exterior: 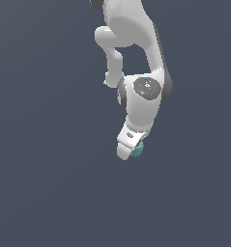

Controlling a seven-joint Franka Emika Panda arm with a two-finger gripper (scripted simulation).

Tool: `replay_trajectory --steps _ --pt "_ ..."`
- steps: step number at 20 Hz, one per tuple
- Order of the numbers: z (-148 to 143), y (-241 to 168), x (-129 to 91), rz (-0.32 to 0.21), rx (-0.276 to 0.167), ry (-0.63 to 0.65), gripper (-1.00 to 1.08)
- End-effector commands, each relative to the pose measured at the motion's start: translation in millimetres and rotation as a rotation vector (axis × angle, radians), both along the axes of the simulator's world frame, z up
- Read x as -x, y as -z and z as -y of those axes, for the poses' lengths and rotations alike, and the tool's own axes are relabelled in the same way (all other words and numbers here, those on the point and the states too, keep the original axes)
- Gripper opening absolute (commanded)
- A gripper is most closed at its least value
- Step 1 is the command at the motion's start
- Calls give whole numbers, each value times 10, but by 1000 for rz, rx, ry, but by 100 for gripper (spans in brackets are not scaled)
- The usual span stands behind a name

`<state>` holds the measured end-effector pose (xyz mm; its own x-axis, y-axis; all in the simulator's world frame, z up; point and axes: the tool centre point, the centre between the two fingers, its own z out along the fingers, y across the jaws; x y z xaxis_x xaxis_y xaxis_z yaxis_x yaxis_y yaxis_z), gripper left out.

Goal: Pick up the object and move it to a goal position.

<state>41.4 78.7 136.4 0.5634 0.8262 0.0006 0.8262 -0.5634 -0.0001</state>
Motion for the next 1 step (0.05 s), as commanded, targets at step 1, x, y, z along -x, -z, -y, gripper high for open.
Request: replay_trajectory --steps 1 --pt "-6 -10 -14 0 0 0 -100"
